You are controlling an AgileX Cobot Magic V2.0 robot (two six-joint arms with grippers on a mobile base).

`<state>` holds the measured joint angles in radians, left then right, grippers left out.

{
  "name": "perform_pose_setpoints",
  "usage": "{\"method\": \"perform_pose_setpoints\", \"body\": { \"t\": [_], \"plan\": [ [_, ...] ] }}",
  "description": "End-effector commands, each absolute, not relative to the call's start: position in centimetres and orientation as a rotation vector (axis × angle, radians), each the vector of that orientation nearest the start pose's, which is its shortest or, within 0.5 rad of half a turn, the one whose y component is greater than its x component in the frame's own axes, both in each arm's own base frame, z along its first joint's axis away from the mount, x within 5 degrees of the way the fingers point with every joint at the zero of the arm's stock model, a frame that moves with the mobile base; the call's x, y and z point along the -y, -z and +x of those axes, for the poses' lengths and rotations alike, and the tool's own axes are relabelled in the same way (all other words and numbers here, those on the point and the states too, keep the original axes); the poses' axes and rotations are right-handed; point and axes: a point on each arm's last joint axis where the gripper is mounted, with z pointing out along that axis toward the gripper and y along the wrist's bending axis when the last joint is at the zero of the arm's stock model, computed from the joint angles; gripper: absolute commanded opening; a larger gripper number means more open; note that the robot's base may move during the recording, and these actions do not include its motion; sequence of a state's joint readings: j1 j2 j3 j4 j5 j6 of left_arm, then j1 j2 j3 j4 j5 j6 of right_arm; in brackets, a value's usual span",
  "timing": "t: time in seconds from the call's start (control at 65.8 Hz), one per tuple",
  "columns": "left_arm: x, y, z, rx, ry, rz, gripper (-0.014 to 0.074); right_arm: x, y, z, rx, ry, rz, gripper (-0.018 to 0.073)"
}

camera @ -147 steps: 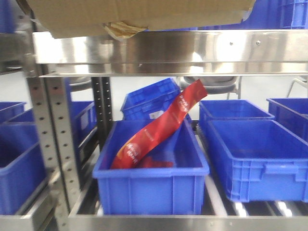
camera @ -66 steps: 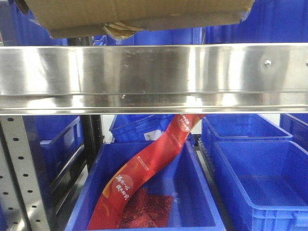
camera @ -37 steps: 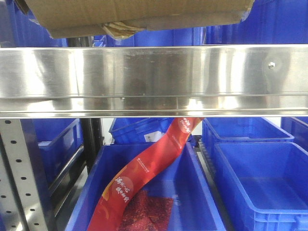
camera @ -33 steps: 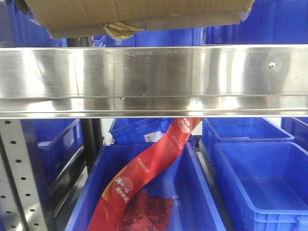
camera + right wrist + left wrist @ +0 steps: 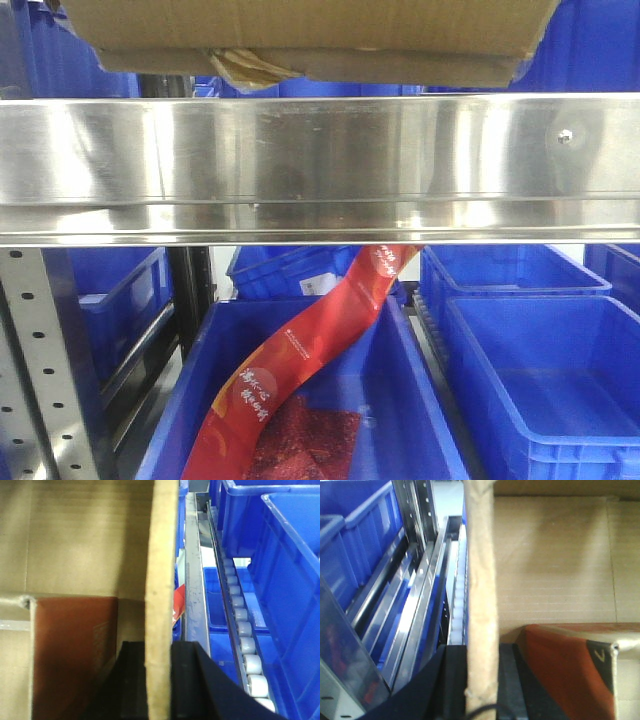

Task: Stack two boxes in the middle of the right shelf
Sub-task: 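Push the held boxes forward onto the middle shelf with both grippers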

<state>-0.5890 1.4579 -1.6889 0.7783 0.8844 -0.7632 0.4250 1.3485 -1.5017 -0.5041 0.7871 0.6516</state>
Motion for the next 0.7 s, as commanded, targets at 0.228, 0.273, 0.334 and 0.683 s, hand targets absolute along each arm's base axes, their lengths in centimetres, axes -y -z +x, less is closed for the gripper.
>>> {"method": "perform_pose_setpoints", "body": {
  "t": [0.228,0.273,0.334,0.683],
  "plan": [
    [11.3,-47.6,30.1,-1.912,0.153,-0.065,-0.0111,-10.4,-44.1,29.6,-1.98,-0.18,0.114,-0.0153],
    [11.1,-47.2,30.6,-1.932,0.158,-0.061,-0.0111,-10.6,-43.9,30.1,-1.971,-0.189,0.104,-0.0153],
    [11.0,-46.8,31.0,-1.957,0.156,-0.039,-0.0111,-10.7,-43.8,30.5,-1.958,-0.198,0.096,-0.0151],
    [12.1,-44.5,33.0,-2.024,0.138,0.008,0.006,-10.1,-42.4,32.3,-1.984,-0.164,0.126,0.0183]
  ]
}}
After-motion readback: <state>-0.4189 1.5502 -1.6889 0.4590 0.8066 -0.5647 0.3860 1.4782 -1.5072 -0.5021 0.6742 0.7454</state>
